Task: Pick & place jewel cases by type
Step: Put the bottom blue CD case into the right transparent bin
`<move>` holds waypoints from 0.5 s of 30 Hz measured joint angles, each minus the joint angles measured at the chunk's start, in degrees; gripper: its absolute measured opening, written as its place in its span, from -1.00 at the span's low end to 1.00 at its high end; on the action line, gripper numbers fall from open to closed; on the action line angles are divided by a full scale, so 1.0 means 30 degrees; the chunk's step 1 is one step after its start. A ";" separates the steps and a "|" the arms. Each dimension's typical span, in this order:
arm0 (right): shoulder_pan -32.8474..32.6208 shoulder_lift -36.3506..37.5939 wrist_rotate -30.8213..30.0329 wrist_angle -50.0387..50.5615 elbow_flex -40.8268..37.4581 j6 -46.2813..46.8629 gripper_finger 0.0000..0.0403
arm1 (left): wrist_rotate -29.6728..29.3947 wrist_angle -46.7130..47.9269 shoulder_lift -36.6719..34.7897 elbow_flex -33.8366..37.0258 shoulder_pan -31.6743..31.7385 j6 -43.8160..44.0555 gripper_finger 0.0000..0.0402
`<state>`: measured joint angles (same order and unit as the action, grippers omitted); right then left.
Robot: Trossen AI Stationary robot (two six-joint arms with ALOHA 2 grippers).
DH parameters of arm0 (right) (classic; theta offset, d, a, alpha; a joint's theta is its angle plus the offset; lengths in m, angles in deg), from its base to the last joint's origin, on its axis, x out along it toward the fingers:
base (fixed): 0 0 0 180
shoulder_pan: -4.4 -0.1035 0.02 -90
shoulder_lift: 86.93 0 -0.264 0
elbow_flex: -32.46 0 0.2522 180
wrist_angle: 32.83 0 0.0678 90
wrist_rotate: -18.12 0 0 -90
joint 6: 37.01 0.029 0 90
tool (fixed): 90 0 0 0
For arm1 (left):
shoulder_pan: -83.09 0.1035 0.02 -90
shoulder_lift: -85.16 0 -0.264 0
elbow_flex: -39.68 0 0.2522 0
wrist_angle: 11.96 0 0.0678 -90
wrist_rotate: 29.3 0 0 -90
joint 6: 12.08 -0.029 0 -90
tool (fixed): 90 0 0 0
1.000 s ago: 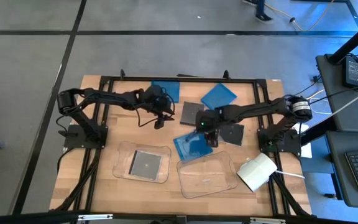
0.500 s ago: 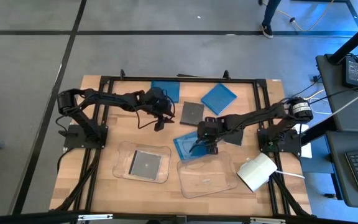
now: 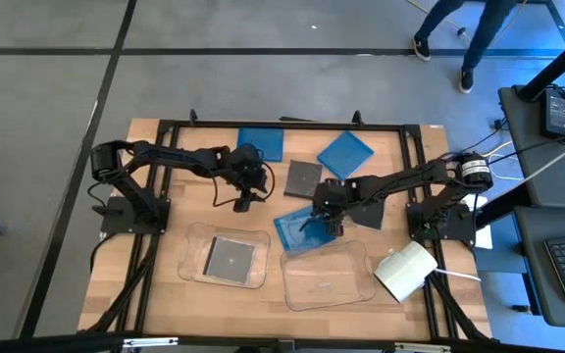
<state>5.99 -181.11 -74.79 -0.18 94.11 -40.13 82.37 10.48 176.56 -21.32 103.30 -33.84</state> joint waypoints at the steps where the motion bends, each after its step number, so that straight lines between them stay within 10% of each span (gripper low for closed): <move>1: 0.0161 -0.0116 0.0003 -0.0179 0.0003 -0.0142 -0.01 | 0.0003 -0.0005 0.0000 0.0000 -0.0007 0.0000 -0.29; 15: 0.1253 -0.1808 0.0429 -0.2797 0.0347 -0.0723 -0.01 | 0.0017 0.0089 0.0000 0.0000 -0.0007 0.0007 -0.29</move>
<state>9.75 -186.54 -73.50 -8.57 95.15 -42.29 82.42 10.75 176.56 -21.32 103.28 -33.82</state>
